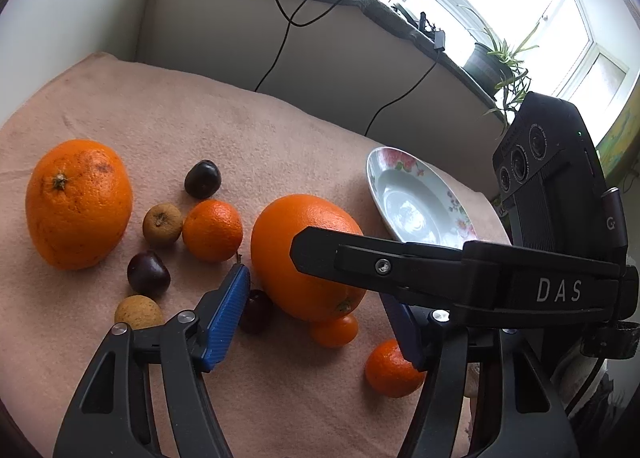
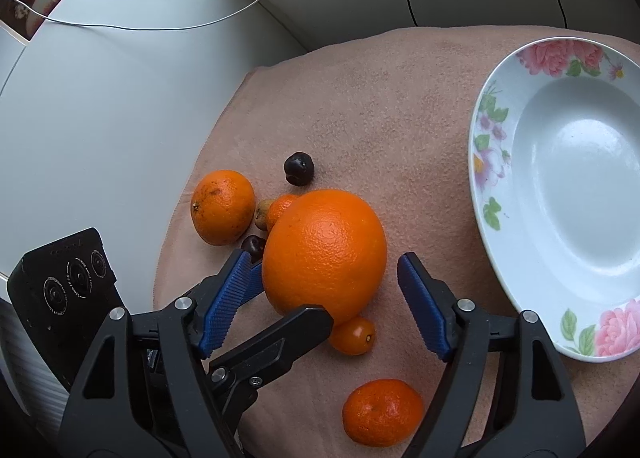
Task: Organize fruits
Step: 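Move the right gripper to the large orange beside the plate, then close the right gripper on the large orange and lift it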
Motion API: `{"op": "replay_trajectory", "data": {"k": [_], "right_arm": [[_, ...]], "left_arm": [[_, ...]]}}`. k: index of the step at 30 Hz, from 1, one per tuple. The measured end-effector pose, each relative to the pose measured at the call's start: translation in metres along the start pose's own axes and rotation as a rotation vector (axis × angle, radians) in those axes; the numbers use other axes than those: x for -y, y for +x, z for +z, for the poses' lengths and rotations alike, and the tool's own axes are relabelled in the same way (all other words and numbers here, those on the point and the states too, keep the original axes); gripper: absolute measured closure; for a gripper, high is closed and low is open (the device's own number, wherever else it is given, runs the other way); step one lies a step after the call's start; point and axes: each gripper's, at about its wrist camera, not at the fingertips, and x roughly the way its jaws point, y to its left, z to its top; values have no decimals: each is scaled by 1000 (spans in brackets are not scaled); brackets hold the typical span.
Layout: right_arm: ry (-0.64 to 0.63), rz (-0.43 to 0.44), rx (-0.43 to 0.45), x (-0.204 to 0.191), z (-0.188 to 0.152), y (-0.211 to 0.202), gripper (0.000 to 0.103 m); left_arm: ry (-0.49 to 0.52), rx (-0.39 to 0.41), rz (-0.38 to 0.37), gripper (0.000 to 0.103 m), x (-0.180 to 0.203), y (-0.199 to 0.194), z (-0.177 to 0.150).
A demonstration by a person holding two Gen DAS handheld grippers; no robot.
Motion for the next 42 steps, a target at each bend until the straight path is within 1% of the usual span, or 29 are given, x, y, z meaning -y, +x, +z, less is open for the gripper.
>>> {"op": "replay_trajectory", "data": {"k": [3, 5, 10, 17, 21, 33, 42], "right_arm": [[-3, 2, -4, -2, 1, 4, 27], [-7, -2, -10, -3, 1, 7, 30], [-21, -17, -9, -6, 1, 9, 33], [-59, -45, 2, -14, -3, 6, 34], [-60, -42, 15, -16, -5, 3, 34], [-47, -29, 79, -9, -10, -34, 34], [-42, -52, 129, 3, -15, -66, 34]], "left_arm": [[3, -3, 1, 38, 1, 2, 0], [7, -5, 4, 42, 2, 3, 0], [17, -2, 7, 42, 2, 3, 0], [31, 0, 23, 41, 5, 2, -1], [43, 6, 28, 41, 10, 1, -1], [103, 42, 23, 42, 38, -5, 1], [142, 48, -11, 42, 61, -5, 3]]}}
